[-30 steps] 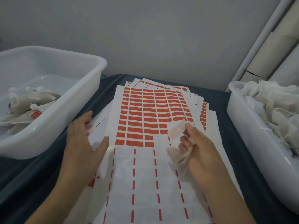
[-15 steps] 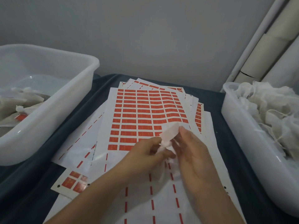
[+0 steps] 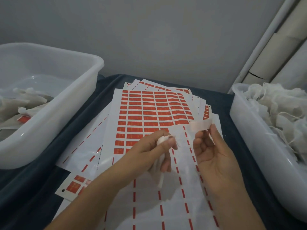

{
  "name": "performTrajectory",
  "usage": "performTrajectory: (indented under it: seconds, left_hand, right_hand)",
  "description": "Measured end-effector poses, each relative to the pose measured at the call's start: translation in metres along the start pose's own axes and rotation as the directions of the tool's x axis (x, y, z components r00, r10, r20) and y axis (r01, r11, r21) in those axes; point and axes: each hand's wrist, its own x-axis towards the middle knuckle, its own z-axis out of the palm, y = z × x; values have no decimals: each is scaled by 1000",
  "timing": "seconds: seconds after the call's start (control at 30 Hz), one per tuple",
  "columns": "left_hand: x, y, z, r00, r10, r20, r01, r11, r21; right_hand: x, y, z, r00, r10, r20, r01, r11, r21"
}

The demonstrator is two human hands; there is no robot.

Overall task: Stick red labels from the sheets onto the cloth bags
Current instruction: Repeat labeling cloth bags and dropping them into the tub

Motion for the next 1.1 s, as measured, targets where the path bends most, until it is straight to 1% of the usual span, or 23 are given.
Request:
performTrajectory:
  seconds: [0.07, 0.13, 0.2, 0.23, 0.3, 0.4, 0.47, 0.53, 0.57, 0.6, 0.67, 0.7, 0.73, 0.83, 0.9, 0.97, 1.0, 1.03, 1.1]
  left_hand:
    - [-1, 3, -1, 1000, -2, -9, 2, 1000, -11]
    - [-2, 6, -1, 1000, 0, -20, 0, 1000, -22]
    - [-3, 10, -1, 999, -16, -45, 13, 998, -59]
    - [-3, 12, -1, 998, -30, -61, 25, 997, -79]
    - [-1, 12, -2, 996, -45, -77, 37, 993, -109]
    - [2, 9, -5, 991, -74, -108, 57, 987, -148]
    - [2, 9, -6, 992, -60, -114, 42, 987, -153]
    - [0, 12, -5, 993, -41, -112, 24, 988, -150]
    - [-2, 14, -5, 993, -42, -114, 25, 989, -143]
    - [-3, 16, -4, 991, -46, -125, 28, 989, -143]
    - [-4, 17, -3, 989, -46, -140, 24, 987, -157]
    - [-4, 18, -2, 989, -40, -144, 15, 986, -167]
    - [-4, 17, -2, 987, -33, -154, 6, 985, -171]
    - [-6, 18, -2, 989, -32, -145, 6, 984, -177]
    - [-7, 19, -3, 992, -39, -118, 17, 984, -177]
    - [-5, 19, -4, 996, -36, -82, 21, 984, -175]
    - [-4, 18, -6, 997, -35, -75, 21, 983, -184]
    - [-3, 17, -7, 996, -44, -77, 28, 981, -193]
    - [-1, 16, -9, 995, -58, -80, 43, 983, -176]
  right_hand:
    - [2, -2, -2, 998, -58, -26, 56, 995, -81]
    - [2, -3, -4, 987, -161, -11, 155, 966, -205]
    - [1, -2, -5, 958, -282, 55, 281, 878, -387]
    - [-1, -1, -5, 940, -323, 112, 338, 829, -445]
    - [-3, 2, 0, 922, -336, 194, 388, 781, -489]
    - [-3, 4, 2, 931, -302, 206, 366, 774, -516]
    - [-3, 5, 2, 937, -282, 205, 349, 766, -540]
    - [-4, 6, 3, 929, -299, 216, 369, 723, -585]
    - [-5, 7, 4, 921, -316, 228, 387, 668, -635]
    - [-6, 9, 6, 908, -330, 258, 410, 574, -709]
    - [-7, 15, 10, 885, -285, 369, 450, 319, -834]
    - [-7, 19, 10, 884, -243, 400, 454, 235, -860]
    - [-7, 21, 11, 894, -208, 397, 439, 222, -871]
    - [-5, 19, 10, 926, -158, 343, 377, 344, -860]
    - [-5, 17, 9, 929, -157, 334, 369, 380, -848]
    - [-4, 16, 7, 927, -188, 326, 375, 384, -844]
    - [-3, 15, 6, 923, -210, 321, 379, 370, -848]
    - [-2, 15, 5, 916, -235, 326, 391, 332, -859]
    - [0, 15, 5, 887, -292, 357, 422, 203, -883]
